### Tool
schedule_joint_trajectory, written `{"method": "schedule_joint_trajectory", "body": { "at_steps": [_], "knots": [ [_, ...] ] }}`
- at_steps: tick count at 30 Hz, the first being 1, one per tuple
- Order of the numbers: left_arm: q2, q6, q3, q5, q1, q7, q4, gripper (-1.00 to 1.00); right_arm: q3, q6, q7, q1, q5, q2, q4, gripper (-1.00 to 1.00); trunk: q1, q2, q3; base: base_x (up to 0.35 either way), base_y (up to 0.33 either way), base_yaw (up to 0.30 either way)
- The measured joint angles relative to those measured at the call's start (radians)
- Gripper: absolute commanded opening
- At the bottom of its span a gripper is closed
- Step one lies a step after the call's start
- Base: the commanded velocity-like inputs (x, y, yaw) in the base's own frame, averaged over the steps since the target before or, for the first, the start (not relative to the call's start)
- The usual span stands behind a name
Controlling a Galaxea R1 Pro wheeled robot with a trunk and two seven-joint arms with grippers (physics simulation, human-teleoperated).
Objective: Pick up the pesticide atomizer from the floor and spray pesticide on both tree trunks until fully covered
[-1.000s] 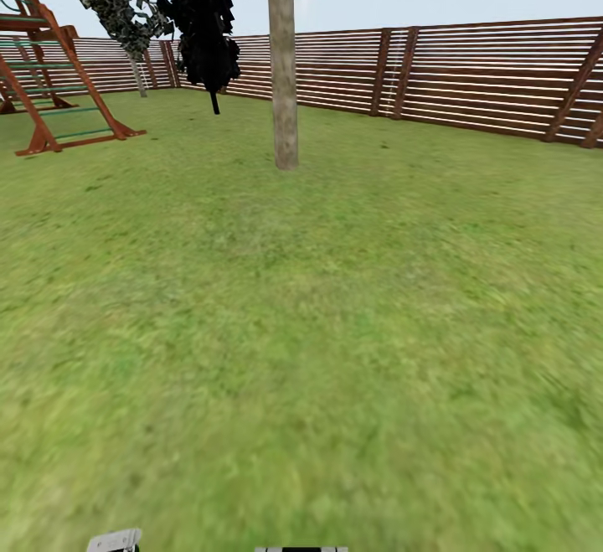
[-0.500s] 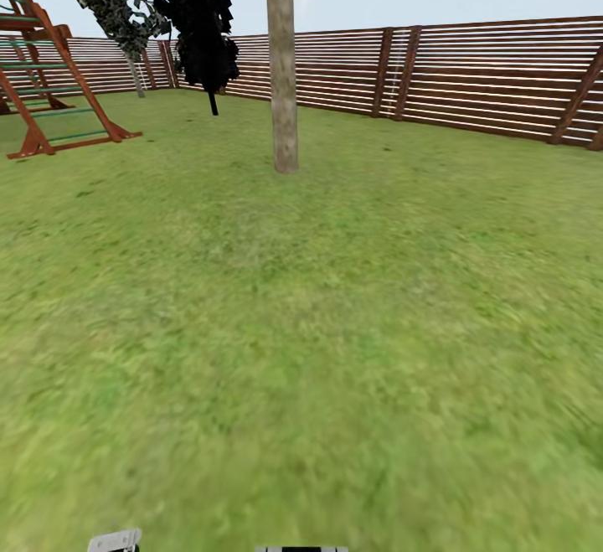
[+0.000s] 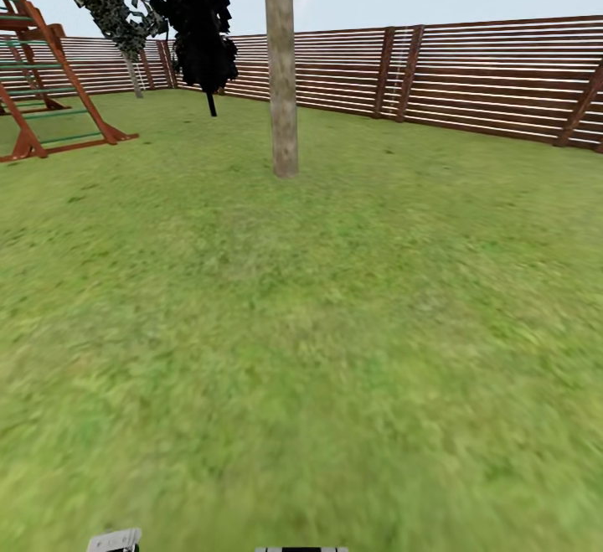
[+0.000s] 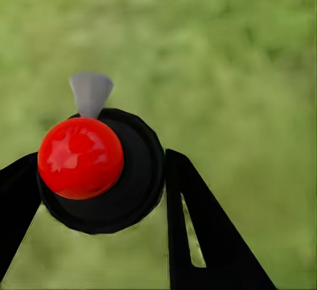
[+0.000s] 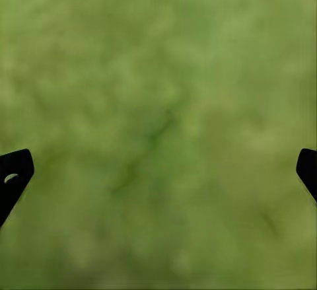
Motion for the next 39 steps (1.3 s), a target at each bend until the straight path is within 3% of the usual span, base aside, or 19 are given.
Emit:
{"method": "schedule_joint_trajectory", "body": {
  "at_steps": [8,10,12,15,22,39],
  "knots": [
    [0.000,0.000,0.000,0.001,0.000,0.000,0.000,-1.00,-0.002,-0.004,-0.002,0.000,-0.001,-0.003,-0.014,1.00,0.000,0.000,0.000,0.338,0.000,0.000],
    [0.000,0.000,0.000,0.001,0.000,0.000,0.000,-1.00,-0.005,-0.007,-0.004,0.000,-0.002,-0.007,-0.098,1.00,0.000,0.000,0.000,0.338,0.000,0.000],
    [0.000,0.000,0.000,0.000,0.000,0.000,0.000,-1.00,-0.004,-0.008,-0.004,0.000,-0.006,-0.003,-0.259,1.00,0.000,0.000,0.000,0.338,0.000,0.000],
    [-0.003,0.000,-0.002,0.000,0.000,0.000,0.000,-1.00,0.002,-0.008,0.000,0.001,-0.001,-0.001,-0.328,1.00,0.000,0.000,0.000,0.338,0.000,0.000],
    [-0.009,0.000,-0.002,-0.001,0.000,0.000,0.001,-1.00,0.006,-0.007,0.003,0.001,0.005,-0.006,-0.231,1.00,0.000,0.000,0.000,0.338,0.000,0.000],
    [-0.008,0.000,0.000,-0.002,0.000,0.000,0.001,-1.00,0.006,-0.008,0.004,0.001,0.004,-0.013,-0.229,1.00,0.000,0.000,0.000,0.339,0.000,0.000]
  ]
}}
